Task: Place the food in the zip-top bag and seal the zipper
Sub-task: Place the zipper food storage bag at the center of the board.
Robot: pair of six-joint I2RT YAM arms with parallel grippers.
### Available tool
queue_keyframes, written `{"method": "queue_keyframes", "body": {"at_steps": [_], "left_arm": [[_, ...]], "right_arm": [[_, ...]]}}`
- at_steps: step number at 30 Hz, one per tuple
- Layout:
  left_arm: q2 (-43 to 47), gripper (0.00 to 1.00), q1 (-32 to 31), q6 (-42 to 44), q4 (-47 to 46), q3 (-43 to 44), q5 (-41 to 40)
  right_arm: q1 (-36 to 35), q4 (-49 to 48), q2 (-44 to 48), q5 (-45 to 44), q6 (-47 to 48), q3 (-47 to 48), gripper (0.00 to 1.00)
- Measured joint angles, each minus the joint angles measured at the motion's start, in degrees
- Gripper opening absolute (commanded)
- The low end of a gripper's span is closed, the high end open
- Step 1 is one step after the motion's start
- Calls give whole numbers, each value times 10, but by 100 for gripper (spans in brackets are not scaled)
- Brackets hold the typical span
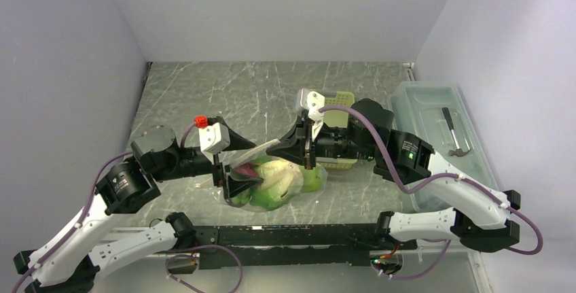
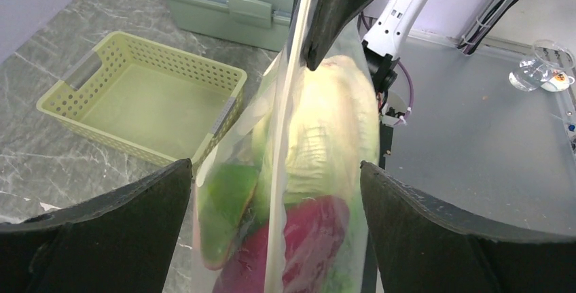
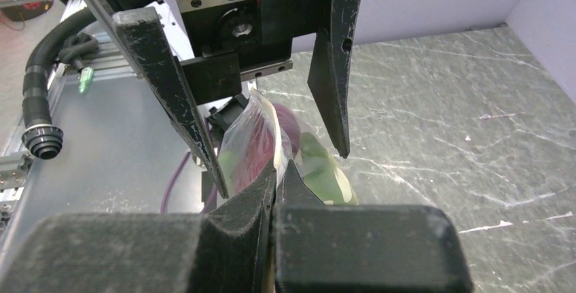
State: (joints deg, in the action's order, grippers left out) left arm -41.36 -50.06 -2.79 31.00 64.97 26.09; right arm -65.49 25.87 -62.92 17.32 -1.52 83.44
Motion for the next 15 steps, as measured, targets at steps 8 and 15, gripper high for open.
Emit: {"method": "queue_keyframes", "body": {"at_steps": [8,15], "left_arm": [[11,50,0,-11,-13,-13,1],[2,0,0,-9,-21,-14,16]], "right_arm": [[0,-3,0,9,-2,0,0],[0,-2,0,8,-4,0,0]]}}
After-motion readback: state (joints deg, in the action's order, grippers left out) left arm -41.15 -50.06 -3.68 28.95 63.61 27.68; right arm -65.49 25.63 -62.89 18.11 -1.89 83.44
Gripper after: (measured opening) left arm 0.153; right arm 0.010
